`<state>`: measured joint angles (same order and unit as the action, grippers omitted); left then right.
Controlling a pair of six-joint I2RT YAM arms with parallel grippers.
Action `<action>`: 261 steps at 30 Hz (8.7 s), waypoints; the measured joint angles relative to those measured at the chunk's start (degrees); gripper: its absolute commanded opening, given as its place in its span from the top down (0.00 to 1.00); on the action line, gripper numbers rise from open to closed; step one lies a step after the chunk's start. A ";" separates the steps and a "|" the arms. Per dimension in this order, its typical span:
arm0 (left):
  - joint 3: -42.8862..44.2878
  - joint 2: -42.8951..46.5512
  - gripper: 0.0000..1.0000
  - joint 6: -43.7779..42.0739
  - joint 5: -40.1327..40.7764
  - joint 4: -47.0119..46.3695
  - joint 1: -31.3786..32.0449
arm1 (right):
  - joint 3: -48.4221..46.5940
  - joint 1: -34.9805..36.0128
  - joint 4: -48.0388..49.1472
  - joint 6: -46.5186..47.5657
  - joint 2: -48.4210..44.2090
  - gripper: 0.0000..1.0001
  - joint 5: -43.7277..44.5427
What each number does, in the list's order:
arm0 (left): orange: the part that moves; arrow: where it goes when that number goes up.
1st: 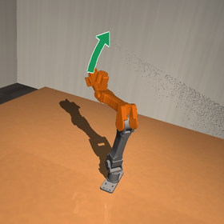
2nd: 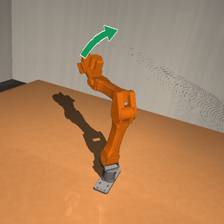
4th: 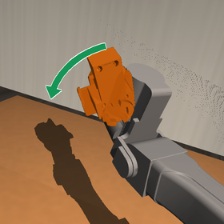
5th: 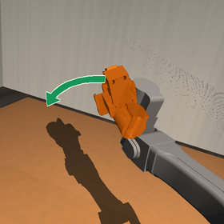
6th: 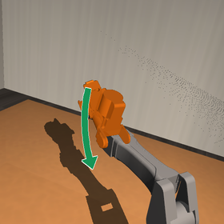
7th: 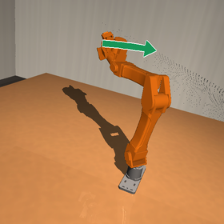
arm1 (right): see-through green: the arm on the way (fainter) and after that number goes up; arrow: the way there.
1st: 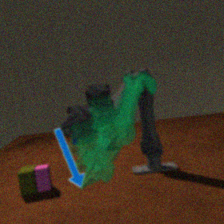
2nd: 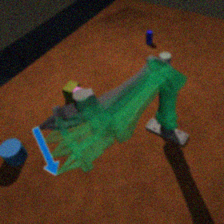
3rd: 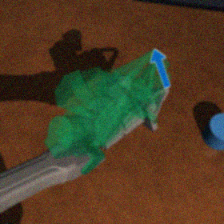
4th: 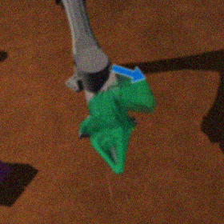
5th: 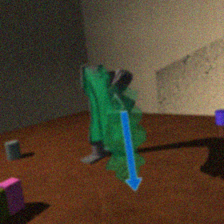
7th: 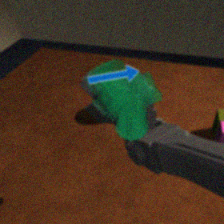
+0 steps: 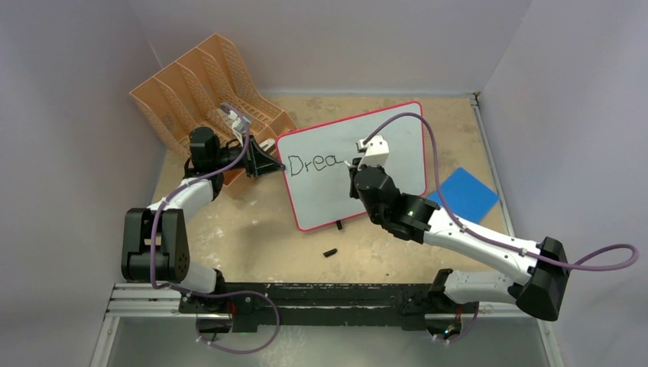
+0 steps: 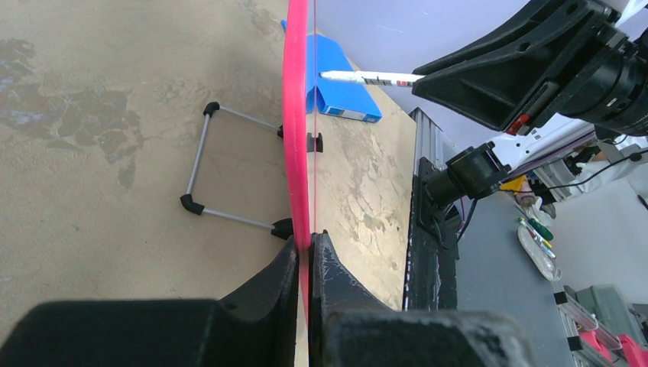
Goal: Write a sentence on the whiteboard
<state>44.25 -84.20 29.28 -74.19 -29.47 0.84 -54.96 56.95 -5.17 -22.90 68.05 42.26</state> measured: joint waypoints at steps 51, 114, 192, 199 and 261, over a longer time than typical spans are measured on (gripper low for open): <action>0.00 0.02 1.00 -0.37 0.00 0.04 0.00 | 0.17 -2.27 6.29 3.87 0.63 1.00 -2.38; 0.02 0.02 1.00 -0.42 -0.07 0.24 0.00 | 0.76 -2.56 5.11 1.99 -0.81 1.00 -4.26; 0.11 0.02 1.00 -0.57 0.00 0.44 0.04 | 2.49 -3.78 3.17 1.09 -3.08 1.00 -3.41; 0.11 0.02 1.00 -0.57 0.00 0.44 0.04 | 2.49 -3.78 4.92 1.70 -2.32 1.00 -3.45; 0.11 0.02 1.00 -0.59 0.04 0.46 0.26 | 2.43 -6.01 3.74 0.79 -2.51 1.00 -3.98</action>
<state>44.36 -84.18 28.69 -74.15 -29.02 1.10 -52.53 50.94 -1.43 -22.11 65.54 38.28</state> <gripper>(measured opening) 0.022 0.146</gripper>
